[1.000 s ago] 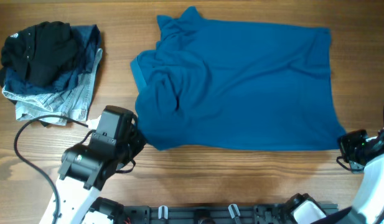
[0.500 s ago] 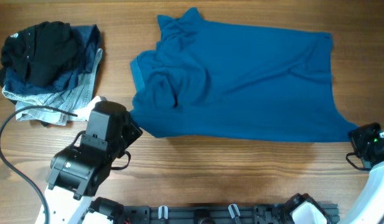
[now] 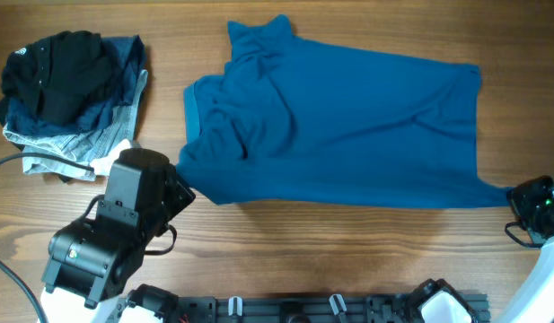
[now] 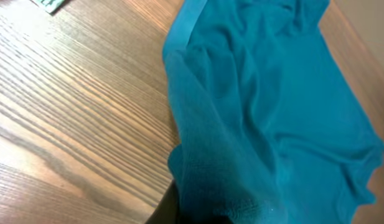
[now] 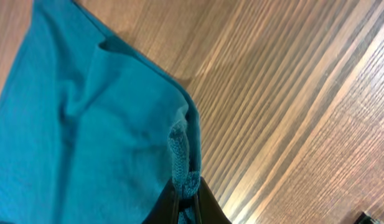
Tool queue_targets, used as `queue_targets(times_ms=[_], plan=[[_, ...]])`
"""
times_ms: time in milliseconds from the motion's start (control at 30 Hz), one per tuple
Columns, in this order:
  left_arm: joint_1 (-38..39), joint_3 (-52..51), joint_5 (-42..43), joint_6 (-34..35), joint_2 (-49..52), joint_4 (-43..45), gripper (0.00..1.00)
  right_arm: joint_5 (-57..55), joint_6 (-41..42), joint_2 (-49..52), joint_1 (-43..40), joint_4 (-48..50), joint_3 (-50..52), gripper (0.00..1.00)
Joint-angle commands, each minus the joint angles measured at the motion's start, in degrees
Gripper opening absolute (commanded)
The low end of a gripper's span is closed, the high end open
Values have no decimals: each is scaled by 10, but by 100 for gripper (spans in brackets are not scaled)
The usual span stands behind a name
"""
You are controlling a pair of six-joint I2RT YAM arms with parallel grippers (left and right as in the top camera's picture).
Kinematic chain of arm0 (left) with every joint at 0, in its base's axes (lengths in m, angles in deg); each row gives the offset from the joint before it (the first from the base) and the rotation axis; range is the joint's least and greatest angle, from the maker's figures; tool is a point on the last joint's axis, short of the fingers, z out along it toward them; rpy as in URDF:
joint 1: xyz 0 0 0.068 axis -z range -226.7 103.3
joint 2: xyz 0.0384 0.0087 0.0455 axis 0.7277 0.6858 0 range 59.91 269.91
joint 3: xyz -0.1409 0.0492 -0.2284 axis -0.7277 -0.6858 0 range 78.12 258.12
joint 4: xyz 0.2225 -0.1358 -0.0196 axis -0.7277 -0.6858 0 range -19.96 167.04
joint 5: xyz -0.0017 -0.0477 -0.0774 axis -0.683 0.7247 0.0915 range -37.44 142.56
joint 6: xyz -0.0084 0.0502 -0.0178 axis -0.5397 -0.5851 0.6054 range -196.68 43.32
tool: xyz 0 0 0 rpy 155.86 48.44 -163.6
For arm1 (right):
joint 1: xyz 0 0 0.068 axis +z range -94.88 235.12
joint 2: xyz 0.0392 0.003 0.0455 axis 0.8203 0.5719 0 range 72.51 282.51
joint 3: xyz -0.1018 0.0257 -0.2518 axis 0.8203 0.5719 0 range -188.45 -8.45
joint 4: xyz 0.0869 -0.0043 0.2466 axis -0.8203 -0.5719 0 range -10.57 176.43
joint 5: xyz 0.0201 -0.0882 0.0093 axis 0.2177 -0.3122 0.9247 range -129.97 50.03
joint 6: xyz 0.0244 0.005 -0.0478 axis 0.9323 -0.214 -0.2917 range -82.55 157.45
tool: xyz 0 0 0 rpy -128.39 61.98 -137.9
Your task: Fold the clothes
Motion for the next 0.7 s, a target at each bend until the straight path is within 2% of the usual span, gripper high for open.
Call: queue_targets(times_ms=[0, 133, 433, 667], plan=[[-5, 10, -44, -11, 2, 23, 4, 1, -12, -2, -2, 12, -15, 4], [-5, 10, -84, -14, 49, 75, 4, 3, -9, 36, -2, 34, -15, 4], [-5, 10, -84, -30, 231, 199, 4, 35, -2, 130, -1, 78, -15, 4], [-5, 10, -88, -61, 283, 298, 4, 35, 2, 153, 38, 145, -15, 4]])
